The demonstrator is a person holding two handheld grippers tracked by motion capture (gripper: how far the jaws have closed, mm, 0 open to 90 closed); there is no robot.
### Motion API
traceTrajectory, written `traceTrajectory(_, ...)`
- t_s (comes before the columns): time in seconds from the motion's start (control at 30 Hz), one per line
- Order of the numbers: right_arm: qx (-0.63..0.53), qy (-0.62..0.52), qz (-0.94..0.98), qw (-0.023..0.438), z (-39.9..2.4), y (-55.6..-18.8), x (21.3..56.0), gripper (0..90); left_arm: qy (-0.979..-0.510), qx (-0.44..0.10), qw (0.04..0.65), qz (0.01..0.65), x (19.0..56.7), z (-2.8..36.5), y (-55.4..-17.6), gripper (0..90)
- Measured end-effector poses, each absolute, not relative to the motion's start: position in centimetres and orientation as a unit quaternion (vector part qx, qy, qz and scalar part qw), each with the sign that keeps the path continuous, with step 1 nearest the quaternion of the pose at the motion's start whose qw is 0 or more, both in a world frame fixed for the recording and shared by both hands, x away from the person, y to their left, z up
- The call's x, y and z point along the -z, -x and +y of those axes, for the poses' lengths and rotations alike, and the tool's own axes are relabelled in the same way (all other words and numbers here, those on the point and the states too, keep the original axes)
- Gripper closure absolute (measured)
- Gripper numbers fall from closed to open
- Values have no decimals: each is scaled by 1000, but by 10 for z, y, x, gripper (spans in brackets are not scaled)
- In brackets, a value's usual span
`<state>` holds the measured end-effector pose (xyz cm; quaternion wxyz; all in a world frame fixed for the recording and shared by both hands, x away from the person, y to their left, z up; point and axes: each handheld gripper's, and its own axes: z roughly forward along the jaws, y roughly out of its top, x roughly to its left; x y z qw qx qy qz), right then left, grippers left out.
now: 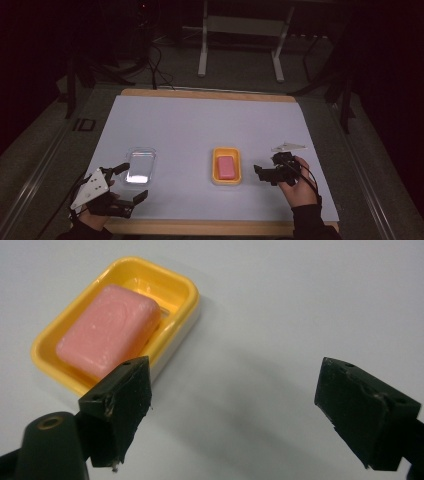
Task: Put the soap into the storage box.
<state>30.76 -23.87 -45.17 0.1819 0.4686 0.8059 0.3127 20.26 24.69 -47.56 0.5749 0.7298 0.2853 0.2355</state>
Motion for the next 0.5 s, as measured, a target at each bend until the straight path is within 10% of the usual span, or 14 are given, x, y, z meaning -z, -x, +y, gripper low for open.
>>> traceTrajectory(0.5, -305, -481, 796, 204, -256, -283, 464, 150, -729, -234, 576, 286, 475, 248, -202, 4)
